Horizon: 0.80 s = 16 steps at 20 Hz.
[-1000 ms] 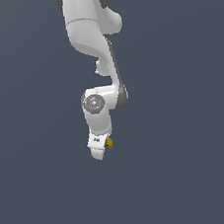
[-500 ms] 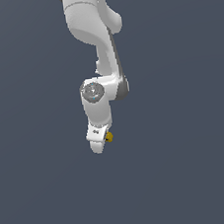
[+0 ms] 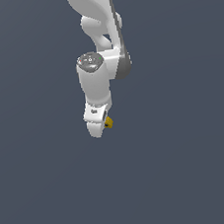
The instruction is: Pick up the object and move it to a goal position.
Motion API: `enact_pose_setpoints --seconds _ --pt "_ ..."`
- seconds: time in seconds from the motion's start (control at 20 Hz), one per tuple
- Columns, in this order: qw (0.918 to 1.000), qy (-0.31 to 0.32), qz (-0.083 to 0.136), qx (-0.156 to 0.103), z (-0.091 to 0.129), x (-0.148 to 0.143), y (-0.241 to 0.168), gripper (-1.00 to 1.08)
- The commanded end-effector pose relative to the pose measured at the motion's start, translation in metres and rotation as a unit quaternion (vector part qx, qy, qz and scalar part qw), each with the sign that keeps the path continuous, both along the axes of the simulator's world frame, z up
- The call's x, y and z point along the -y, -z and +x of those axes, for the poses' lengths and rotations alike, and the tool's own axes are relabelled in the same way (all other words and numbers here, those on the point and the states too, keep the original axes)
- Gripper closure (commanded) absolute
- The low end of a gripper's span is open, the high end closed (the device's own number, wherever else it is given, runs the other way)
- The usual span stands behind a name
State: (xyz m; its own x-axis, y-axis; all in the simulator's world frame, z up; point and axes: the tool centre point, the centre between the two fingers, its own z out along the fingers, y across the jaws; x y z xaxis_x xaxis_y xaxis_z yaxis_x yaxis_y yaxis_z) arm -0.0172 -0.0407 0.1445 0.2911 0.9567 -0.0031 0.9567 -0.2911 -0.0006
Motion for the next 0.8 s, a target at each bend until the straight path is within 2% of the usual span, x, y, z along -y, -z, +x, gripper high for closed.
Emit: enact_pose_setpoints --seconds 0.0,0.75 --pt "1.0000 0.000 0.000 0.000 -0.008 -0.003 -0.024 1.08" --pt "1.0000 -0.001 0.001 0.001 -0.059 -0.021 -0.187 1.08"
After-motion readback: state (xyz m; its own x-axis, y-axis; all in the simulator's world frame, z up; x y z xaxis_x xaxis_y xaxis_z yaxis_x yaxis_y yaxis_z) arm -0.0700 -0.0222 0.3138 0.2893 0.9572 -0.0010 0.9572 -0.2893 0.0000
